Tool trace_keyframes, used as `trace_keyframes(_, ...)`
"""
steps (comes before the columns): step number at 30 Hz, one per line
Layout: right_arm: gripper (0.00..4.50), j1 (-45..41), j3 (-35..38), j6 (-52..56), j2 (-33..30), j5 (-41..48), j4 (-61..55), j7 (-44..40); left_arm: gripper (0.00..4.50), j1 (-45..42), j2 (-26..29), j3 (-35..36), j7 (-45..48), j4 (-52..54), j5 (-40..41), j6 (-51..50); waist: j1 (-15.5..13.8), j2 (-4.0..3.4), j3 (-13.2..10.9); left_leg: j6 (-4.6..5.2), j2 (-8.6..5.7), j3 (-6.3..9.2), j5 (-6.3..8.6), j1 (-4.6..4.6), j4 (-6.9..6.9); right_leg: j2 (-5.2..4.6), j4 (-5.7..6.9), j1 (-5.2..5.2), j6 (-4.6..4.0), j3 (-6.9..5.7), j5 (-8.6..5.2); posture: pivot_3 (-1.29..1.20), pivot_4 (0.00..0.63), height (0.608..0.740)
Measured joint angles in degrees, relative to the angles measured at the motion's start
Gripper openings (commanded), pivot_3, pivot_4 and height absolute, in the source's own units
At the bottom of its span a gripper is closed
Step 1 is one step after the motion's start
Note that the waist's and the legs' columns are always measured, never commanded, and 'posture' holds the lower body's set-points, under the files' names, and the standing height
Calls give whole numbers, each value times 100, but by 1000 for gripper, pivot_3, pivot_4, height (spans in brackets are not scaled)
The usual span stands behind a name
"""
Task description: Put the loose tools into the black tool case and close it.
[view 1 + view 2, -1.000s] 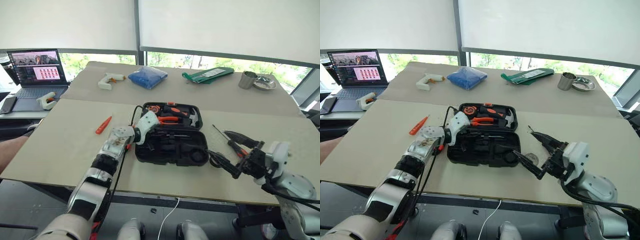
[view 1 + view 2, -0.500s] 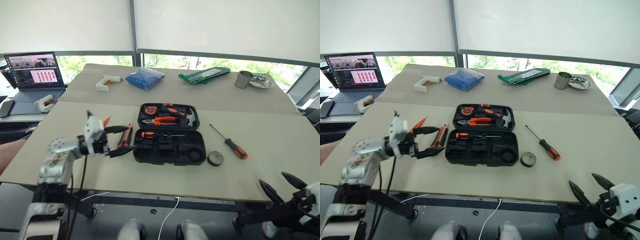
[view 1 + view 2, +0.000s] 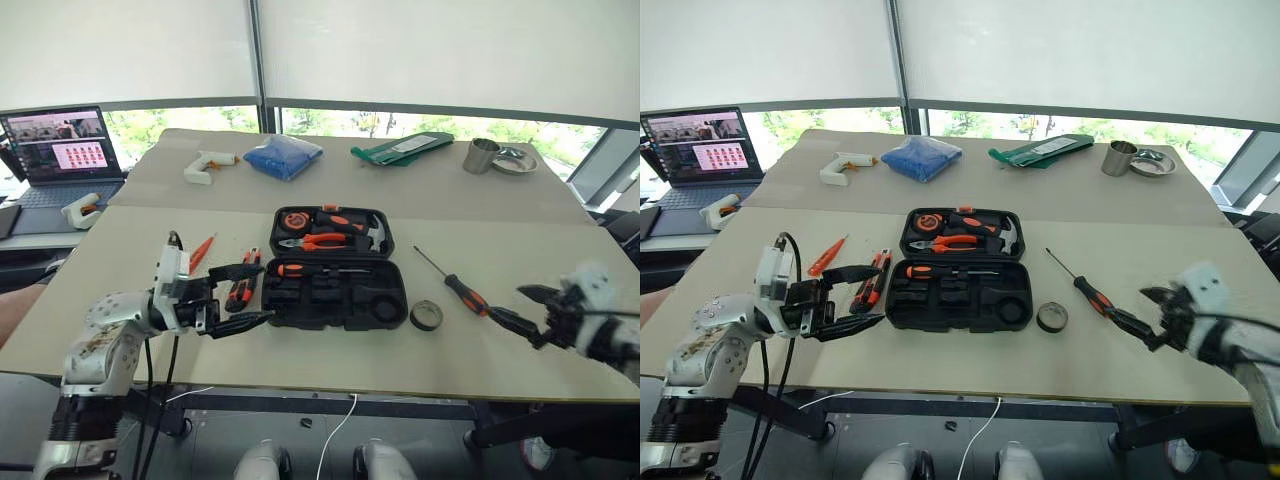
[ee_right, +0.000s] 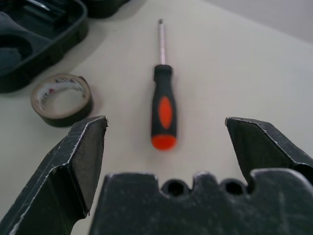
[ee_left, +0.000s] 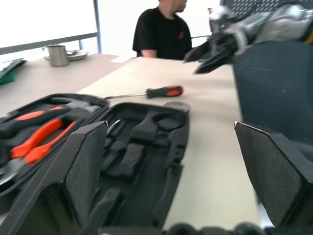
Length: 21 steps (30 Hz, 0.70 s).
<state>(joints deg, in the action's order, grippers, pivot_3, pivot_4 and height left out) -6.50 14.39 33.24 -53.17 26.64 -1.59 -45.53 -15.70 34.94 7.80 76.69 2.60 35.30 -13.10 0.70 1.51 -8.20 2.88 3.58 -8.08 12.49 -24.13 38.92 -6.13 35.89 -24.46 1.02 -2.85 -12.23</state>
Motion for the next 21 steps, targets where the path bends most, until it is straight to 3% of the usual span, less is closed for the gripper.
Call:
trace_keyframes(4, 4500, -1073, -904, 286, 58, -526, 800, -8, 4445, -8, -88, -96, -141, 94, 5, -23, -42, 1, 0, 6, -15, 0, 2, -16, 1, -7, -3, -10, -20, -1, 15, 0, 150, 739)
trace_keyframes(9, 3175, -1621, -1417, 488, 160, -942, 1493, -63, 4500, 1, -83, -107, -248, 148, -32, -9, -68, 1, 0, 19, -20, -2, 12, -23, 1, -12, -11, -10, 22, -2, 29, 0, 150, 739)
trace_keyframes(15, 1038, -1742, -1524, 734, 188, -1088, 1684, -169, 4500, 12, -71, -107, -357, 168, -80, 47, -64, 1, 0, 19, -18, -4, 13, -20, 2, -12, -9, -8, 23, -3, 29, 0, 150, 739)
trace_keyframes(21, 1017, -1158, -1120, 234, 199, -977, 1260, -356, 4500, 20, -75, -61, -464, 216, -22, 35, -100, 0, 0, 19, -18, -4, 14, -22, 1, -14, -10, -8, 27, -4, 28, 0, 150, 739)
